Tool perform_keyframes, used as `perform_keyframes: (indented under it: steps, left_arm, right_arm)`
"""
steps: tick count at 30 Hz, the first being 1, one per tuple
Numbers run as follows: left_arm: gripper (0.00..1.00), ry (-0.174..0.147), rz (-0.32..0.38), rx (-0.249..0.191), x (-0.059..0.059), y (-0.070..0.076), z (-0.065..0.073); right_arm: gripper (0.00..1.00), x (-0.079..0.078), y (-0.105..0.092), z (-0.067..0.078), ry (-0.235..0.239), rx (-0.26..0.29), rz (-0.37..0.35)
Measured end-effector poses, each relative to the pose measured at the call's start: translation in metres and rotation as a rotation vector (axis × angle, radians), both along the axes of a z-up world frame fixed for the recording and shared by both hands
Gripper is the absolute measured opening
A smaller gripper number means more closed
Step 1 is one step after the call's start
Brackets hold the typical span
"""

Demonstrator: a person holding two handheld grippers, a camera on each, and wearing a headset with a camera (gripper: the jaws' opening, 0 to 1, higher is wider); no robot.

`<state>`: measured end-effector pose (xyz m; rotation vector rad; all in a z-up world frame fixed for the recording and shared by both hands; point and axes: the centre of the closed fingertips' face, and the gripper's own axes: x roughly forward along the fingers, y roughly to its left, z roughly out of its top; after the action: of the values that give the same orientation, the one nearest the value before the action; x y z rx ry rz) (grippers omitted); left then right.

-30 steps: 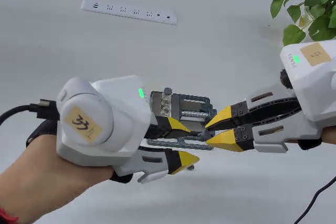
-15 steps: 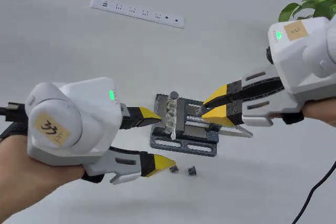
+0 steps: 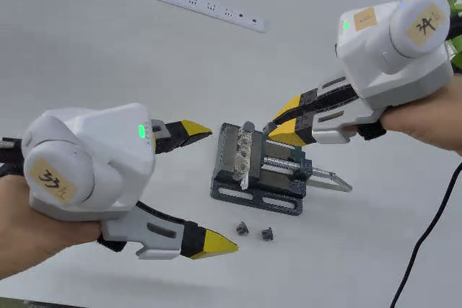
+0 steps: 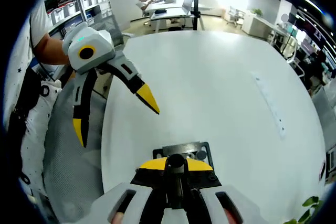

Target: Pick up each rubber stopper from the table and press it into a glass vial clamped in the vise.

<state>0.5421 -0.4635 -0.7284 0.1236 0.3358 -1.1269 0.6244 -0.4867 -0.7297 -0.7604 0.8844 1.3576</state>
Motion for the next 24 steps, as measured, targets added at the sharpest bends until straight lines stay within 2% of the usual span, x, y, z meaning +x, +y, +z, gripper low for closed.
perform_keyframes:
  steps: [5,6,7,17,24]
  left_arm:
    - [0.99,-0.005,0.0,-0.022,0.001,0.004,-0.005]
    - [0.99,-0.013,-0.003,-0.034,0.001,0.005,-0.004]
    - [0.99,-0.006,-0.003,-0.045,0.001,0.006,-0.003]
    - [0.99,0.003,-0.003,-0.075,0.0,0.01,-0.008]
    - [0.99,0.005,0.003,-0.094,-0.001,0.011,-0.008]
  right_arm:
    - [0.06,0.008,0.003,-0.016,0.013,-0.052,-0.002]
    - [0.06,0.009,0.004,-0.019,0.014,-0.058,0.0]
    - [0.06,0.01,0.005,-0.022,0.016,-0.073,0.002]
    - [0.06,0.015,0.008,-0.049,0.032,-0.158,0.011]
    - [0.06,0.016,0.008,-0.058,0.032,-0.195,0.024]
